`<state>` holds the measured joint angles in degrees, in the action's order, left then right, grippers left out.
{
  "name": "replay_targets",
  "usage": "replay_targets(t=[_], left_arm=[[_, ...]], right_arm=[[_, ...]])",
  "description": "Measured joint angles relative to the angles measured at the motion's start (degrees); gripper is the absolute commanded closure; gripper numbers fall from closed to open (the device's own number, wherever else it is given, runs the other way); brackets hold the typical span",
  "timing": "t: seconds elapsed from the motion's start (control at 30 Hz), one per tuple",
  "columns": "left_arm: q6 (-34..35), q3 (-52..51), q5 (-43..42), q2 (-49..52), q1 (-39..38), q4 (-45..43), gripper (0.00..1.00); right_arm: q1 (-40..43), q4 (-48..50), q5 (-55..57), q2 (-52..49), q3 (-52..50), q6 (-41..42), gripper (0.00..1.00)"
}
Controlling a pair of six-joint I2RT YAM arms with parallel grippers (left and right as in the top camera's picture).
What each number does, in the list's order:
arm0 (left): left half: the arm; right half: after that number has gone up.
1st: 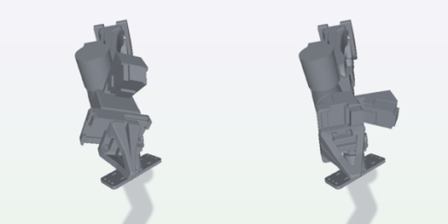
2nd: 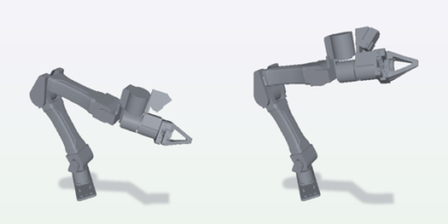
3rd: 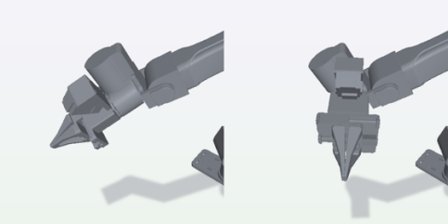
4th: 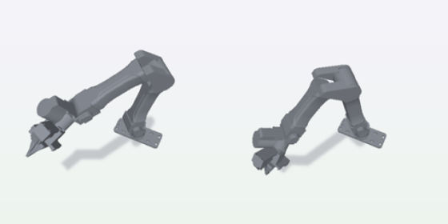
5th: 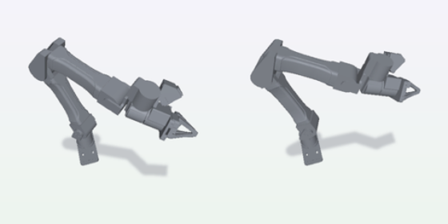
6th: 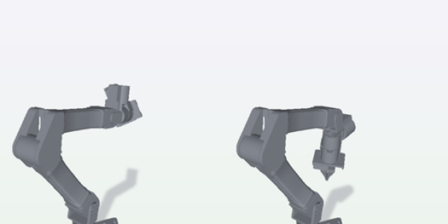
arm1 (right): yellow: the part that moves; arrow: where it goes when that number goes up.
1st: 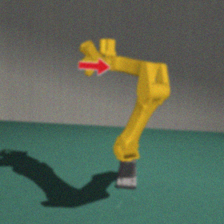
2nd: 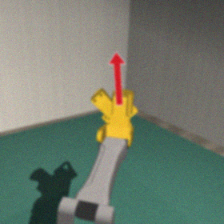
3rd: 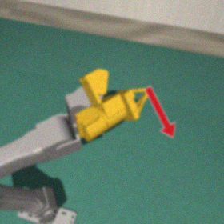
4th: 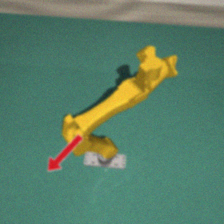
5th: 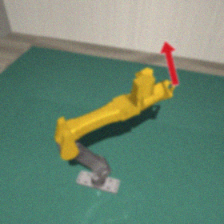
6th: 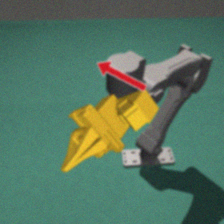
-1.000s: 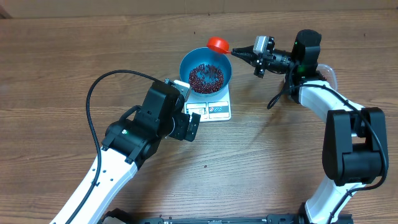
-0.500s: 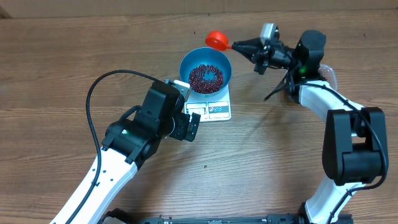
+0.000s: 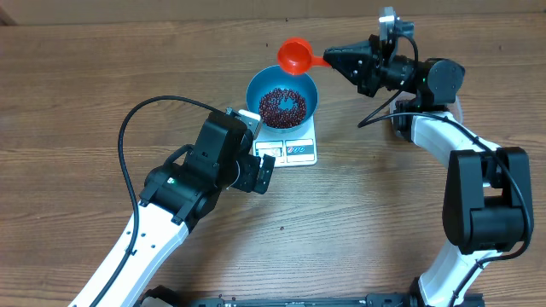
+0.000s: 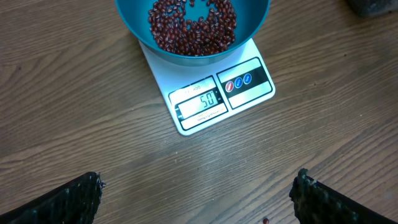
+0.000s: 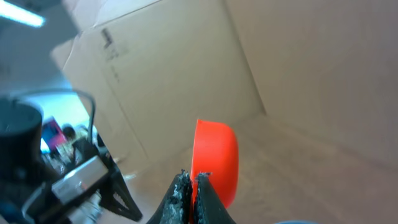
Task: Scoop item into bowl and weigh 150g on scale
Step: 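Tip the red cup to pour beans into the teal bowl, then move the empty red cup right back over the bean tub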
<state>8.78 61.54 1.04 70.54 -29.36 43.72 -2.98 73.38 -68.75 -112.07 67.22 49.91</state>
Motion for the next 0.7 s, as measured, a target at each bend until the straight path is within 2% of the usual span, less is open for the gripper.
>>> replay_targets(t=[0.17,0.3,0.6,0.7], left_arm=[[0.0,0.0,0.0,0.0,0.0,0.0,0.0],[0.0,0.0,0.0,0.0,0.0,0.0,0.01],[0.0,0.0,0.0,0.0,0.0,0.0,0.0],[0.0,0.0,0.0,0.0,0.0,0.0,0.01]], right_arm=[[1.1,-10.5,3.3,0.0,0.0,3.7,0.96],[3.8,-21.3,6.8,0.0,0.0,2.3,0.96],[12.1,-28.6,8.8,0.3,0.0,0.0,0.96],[15.1,-37.1,8.7,2.3,0.6,-1.4,0.96]])
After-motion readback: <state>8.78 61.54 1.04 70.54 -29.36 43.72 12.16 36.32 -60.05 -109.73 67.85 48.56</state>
